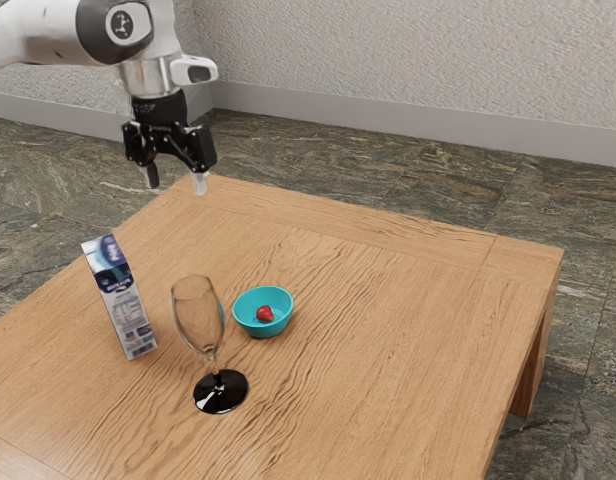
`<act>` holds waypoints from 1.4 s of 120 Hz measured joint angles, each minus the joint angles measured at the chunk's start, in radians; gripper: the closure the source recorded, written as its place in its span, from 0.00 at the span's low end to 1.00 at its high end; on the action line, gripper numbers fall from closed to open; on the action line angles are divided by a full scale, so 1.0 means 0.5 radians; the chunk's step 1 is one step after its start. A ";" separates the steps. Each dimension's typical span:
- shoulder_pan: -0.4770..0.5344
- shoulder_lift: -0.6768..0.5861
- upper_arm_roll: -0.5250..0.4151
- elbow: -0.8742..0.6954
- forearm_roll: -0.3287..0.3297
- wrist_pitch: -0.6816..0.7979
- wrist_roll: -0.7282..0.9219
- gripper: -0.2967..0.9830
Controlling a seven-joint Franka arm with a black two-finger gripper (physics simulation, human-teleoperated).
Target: Take strawberry from the bowl
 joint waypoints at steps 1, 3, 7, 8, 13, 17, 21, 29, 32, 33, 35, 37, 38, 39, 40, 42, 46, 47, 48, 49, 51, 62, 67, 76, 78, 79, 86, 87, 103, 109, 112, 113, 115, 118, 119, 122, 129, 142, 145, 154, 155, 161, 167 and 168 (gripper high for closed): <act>-0.001 0.005 0.000 0.000 0.000 0.002 0.001 0.23; -0.001 0.012 -0.001 0.000 0.001 0.007 0.004 0.23; -0.001 0.024 -0.002 0.000 0.004 0.015 0.009 0.23; -0.001 0.027 -0.002 0.000 0.005 0.016 0.010 0.23; 0.019 0.066 -0.031 0.029 0.019 0.024 0.021 0.23; 0.022 0.114 -0.060 0.070 0.027 0.029 0.044 0.23; 0.015 0.184 -0.082 0.141 0.031 0.034 0.083 0.23; 0.011 0.297 -0.125 0.245 0.032 0.046 0.188 0.23; 0.009 0.325 -0.147 0.260 0.037 0.055 0.239 0.23; 0.008 0.335 -0.153 0.264 0.038 0.062 0.263 0.23; 0.006 0.352 -0.163 0.269 0.038 0.075 0.311 0.23; 0.005 0.367 -0.170 0.273 0.039 0.089 0.363 0.23; 0.005 0.373 -0.173 0.275 0.040 0.095 0.391 0.23; 0.006 0.378 -0.175 0.277 0.040 0.102 0.422 0.23; 0.006 0.383 -0.177 0.279 0.040 0.108 0.451 0.23; 0.006 0.390 -0.180 0.280 0.034 0.121 0.521 0.23; 0.008 0.399 -0.180 0.281 0.011 0.145 0.666 0.23; 0.008 0.400 -0.180 0.281 0.006 0.151 0.703 0.23; 0.008 0.402 -0.180 0.280 0.001 0.156 0.740 0.23; 0.009 0.403 -0.180 0.278 -0.003 0.162 0.777 0.23; 0.009 0.404 -0.180 0.271 -0.012 0.177 0.852 0.24; 0.010 0.460 -0.181 0.231 -0.041 0.260 1.254 0.24; 0.013 0.503 -0.193 0.228 -0.046 0.302 1.429 0.24; 0.030 0.612 -0.213 0.230 -0.048 0.389 1.716 0.25; 0.039 0.629 -0.219 0.228 -0.040 0.412 1.777 0.25; 0.046 0.636 -0.227 0.227 -0.035 0.424 1.806 0.25; 0.148 0.685 -0.356 0.221 0.000 0.511 2.001 0.25; 0.159 0.694 -0.369 0.220 0.004 0.523 2.027 0.25; 0.351 0.713 -0.627 -0.034 0.141 0.775 2.370 0.26; 0.386 0.708 -0.665 -0.088 0.214 0.855 2.458 0.26; 0.402 0.707 -0.675 -0.121 0.248 0.896 2.498 0.26; 0.410 0.707 -0.678 -0.135 0.258 0.912 2.510 0.27; 0.425 0.708 -0.684 -0.161 0.276 0.943 2.534 0.27; 0.443 0.713 -0.689 -0.191 0.299 0.987 2.568 0.27; 0.449 0.714 -0.690 -0.199 0.306 1.001 2.579 0.27; 0.466 0.718 -0.693 -0.227 0.324 1.041 2.611 0.27; 0.483 0.735 -0.697 -0.271 0.355 1.120 2.680 0.28; 0.488 0.741 -0.698 -0.376 0.387 1.256 2.786 0.35; 0.488 0.744 -0.698 -0.392 0.391 1.284 2.806 0.37; 0.489 0.770 -0.698 -0.411 0.399 1.356 2.860 0.41; 0.489 0.773 -0.698 -0.412 0.399 1.363 2.865 0.42; 0.488 0.786 -0.698 -0.415 0.402 1.398 2.897 0.44; 0.486 0.800 -0.698 -0.418 0.404 1.422 2.925 0.45; 0.486 0.803 -0.698 -0.418 0.404 1.425 2.929 0.45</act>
